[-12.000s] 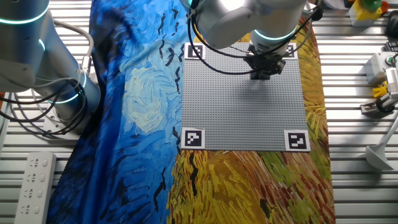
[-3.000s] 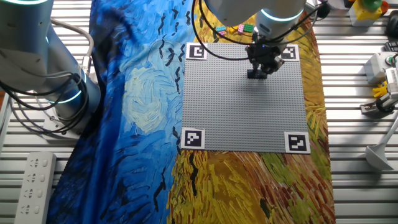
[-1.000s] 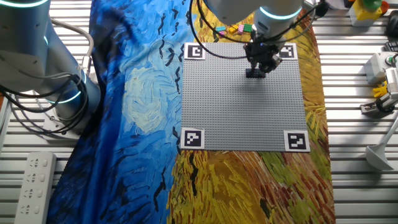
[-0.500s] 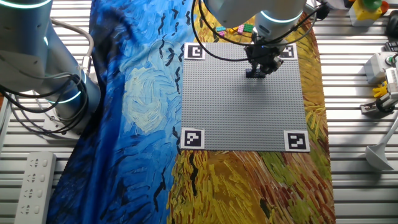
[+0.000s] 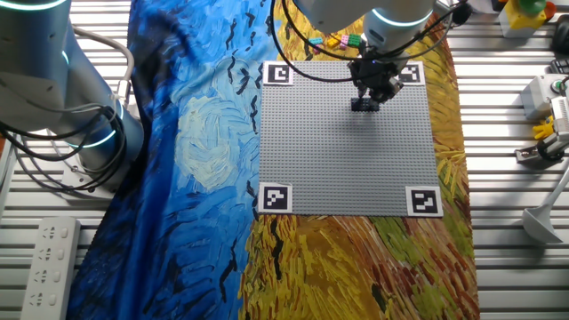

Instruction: Stack small Lego blocks one on top of the other

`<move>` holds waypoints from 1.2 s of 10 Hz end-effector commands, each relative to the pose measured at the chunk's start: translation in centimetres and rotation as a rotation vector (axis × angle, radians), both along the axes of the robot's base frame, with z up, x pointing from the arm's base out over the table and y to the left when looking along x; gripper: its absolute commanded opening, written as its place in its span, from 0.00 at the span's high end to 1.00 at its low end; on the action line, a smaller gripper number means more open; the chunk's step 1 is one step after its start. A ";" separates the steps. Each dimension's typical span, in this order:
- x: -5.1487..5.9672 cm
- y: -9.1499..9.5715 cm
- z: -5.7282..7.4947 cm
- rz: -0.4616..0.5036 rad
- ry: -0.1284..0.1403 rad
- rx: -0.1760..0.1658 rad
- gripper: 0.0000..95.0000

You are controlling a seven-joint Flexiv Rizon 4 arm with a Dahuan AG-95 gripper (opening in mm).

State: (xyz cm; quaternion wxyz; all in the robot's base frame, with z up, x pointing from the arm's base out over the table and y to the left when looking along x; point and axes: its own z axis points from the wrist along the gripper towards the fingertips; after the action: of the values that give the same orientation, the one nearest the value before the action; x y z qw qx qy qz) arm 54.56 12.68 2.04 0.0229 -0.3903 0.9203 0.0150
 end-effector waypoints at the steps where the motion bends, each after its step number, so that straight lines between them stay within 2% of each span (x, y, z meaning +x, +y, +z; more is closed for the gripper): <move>1: 0.2 0.0 -0.1 0.002 -0.006 0.002 0.80; 5: 0.2 0.1 -0.4 0.013 -0.023 0.003 0.80; 8: 0.2 0.1 -0.5 0.012 -0.024 -0.001 0.80; 12: 0.1 0.3 0.1 0.008 -0.024 0.001 0.80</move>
State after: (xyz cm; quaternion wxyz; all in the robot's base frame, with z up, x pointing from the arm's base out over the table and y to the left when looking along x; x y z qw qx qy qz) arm 54.64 13.01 2.31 0.0350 -0.3931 0.9188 0.0108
